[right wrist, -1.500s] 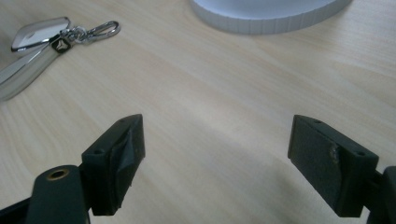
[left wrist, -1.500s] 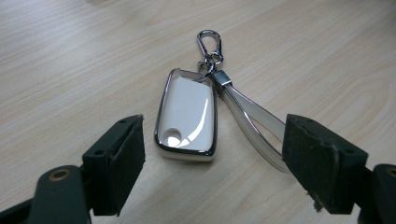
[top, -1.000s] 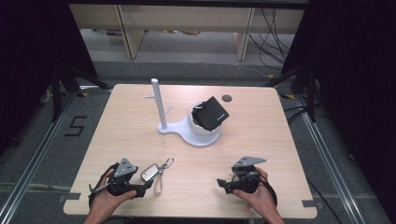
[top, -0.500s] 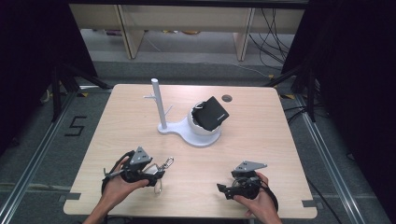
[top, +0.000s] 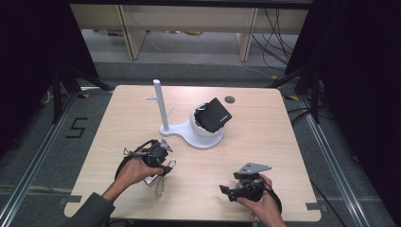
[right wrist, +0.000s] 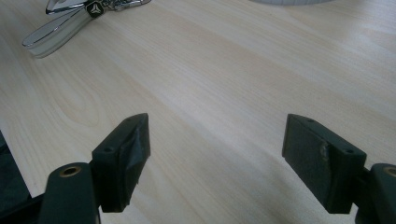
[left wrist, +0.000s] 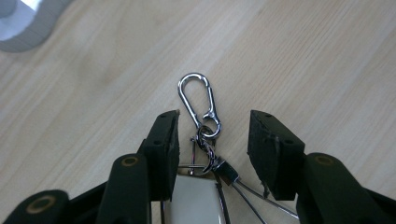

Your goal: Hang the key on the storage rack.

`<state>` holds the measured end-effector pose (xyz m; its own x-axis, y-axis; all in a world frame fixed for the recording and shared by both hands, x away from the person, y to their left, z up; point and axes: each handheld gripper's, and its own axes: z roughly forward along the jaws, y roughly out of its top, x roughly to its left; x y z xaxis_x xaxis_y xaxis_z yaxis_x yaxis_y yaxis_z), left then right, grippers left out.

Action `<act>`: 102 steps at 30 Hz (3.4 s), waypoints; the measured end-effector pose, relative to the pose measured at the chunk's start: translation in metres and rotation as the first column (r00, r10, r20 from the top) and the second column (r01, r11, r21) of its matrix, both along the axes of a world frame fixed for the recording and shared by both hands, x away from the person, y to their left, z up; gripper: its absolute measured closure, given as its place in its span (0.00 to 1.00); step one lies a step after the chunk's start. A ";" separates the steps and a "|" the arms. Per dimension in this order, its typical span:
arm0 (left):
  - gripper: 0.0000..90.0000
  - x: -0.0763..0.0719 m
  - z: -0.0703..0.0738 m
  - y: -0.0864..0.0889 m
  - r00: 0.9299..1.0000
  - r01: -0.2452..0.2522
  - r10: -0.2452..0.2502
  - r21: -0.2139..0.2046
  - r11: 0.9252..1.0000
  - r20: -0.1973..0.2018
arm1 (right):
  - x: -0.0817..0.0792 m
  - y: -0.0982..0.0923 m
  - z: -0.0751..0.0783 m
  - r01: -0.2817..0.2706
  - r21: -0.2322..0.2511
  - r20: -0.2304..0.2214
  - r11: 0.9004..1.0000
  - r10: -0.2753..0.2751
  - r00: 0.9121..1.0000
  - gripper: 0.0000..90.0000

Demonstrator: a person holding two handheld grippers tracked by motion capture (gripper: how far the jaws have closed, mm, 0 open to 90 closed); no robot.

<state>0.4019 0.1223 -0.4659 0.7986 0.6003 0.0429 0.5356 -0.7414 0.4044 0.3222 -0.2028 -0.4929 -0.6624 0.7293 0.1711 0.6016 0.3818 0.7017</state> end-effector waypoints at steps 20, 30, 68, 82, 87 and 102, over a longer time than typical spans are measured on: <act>0.69 0.022 -0.014 -0.017 0.989 0.003 0.016 0.127 0.992 -0.145 | 0.000 0.001 0.000 -0.015 0.004 -0.007 1.000 0.015 1.000 0.28; 0.77 0.033 -0.013 -0.027 0.981 0.061 -0.027 0.172 0.983 -0.193 | 0.000 0.001 0.000 -0.017 0.006 -0.010 1.000 0.017 1.000 0.28; 0.84 0.030 0.015 -0.025 0.971 0.187 -0.143 0.231 0.955 -0.194 | 0.000 0.001 -0.001 -0.019 0.019 -0.011 1.000 0.019 1.000 0.29; 0.84 0.031 0.073 0.012 0.991 0.099 -0.080 0.190 0.977 -0.105 | 0.001 0.001 -0.001 -0.020 0.015 -0.022 1.000 0.021 1.000 0.29; 0.84 0.032 0.096 0.027 0.996 0.057 -0.041 0.202 0.978 -0.082 | 0.001 0.001 -0.002 -0.021 0.016 -0.020 1.000 0.021 1.000 0.29; 0.84 0.046 0.143 0.063 0.998 -0.065 0.066 0.167 0.984 0.003 | 0.002 0.001 -0.002 -0.016 0.019 -0.021 1.000 0.016 1.000 0.29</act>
<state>0.4475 0.1856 -0.3226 0.7581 0.6359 0.1447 0.5862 -0.7616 0.2763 0.3239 -0.2019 -0.4948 -0.6702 0.7151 0.1985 0.6102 0.3787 0.6959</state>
